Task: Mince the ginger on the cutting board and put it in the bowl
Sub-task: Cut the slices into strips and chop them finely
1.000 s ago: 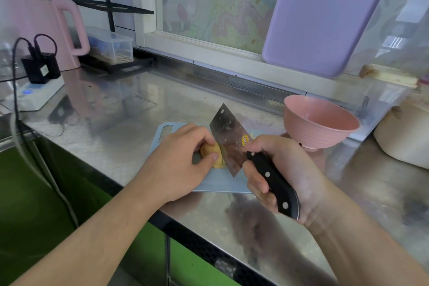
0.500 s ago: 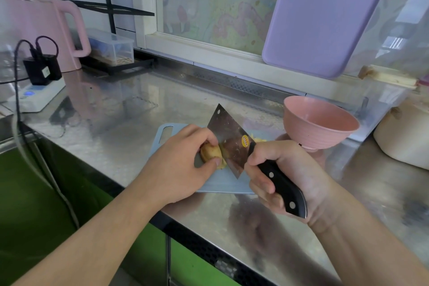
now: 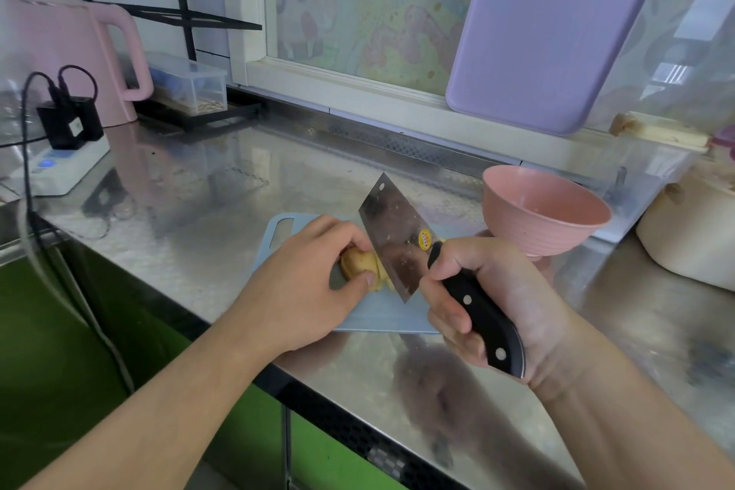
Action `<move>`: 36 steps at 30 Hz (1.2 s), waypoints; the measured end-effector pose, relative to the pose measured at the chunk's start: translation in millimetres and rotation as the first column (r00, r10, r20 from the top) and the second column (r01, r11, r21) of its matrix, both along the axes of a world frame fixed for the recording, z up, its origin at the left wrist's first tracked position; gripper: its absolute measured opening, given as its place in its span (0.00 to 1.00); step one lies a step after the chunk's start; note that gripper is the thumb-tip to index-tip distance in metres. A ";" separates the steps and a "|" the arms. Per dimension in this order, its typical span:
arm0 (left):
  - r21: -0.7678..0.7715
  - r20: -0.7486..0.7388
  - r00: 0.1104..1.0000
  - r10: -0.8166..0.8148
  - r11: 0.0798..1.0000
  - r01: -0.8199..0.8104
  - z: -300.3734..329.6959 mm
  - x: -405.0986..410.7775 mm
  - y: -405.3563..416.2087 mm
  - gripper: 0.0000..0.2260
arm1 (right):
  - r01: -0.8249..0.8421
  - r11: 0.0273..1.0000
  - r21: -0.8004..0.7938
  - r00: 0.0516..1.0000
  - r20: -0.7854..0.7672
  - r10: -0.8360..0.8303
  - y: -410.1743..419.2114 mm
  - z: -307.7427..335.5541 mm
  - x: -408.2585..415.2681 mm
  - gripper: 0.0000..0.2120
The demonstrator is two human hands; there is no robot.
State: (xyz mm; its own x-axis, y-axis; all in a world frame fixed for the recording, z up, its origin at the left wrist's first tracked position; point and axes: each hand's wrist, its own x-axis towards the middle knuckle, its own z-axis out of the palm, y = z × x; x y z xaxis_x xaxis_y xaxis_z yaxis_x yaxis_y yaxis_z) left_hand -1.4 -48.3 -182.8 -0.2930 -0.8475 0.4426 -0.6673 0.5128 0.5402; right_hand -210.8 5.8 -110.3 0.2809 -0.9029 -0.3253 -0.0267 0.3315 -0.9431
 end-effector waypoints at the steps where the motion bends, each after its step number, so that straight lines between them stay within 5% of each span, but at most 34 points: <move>1: 0.000 -0.001 1.000 0.003 1.000 -0.003 0.0 0.1 0.0 0.10 | -0.005 1.000 0.002 1.000 -0.015 0.005 -0.4 -0.8 0.0 0.16; 36: 0.005 -0.010 1.000 -0.023 1.000 0.023 4.1 0.2 5.4 0.08 | 0.025 0.998 -0.051 0.999 0.036 -0.023 -2.9 -3.7 -4.6 0.14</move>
State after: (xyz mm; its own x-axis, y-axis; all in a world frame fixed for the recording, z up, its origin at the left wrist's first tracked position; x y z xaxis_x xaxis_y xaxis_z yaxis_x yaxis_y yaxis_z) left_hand -1.2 -42.9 -178.7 -0.3085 -0.8429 0.4409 -0.6497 0.5253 0.5495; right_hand -215.4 3.0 -113.9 0.2698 -0.9247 -0.2684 0.0144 0.2826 -0.9591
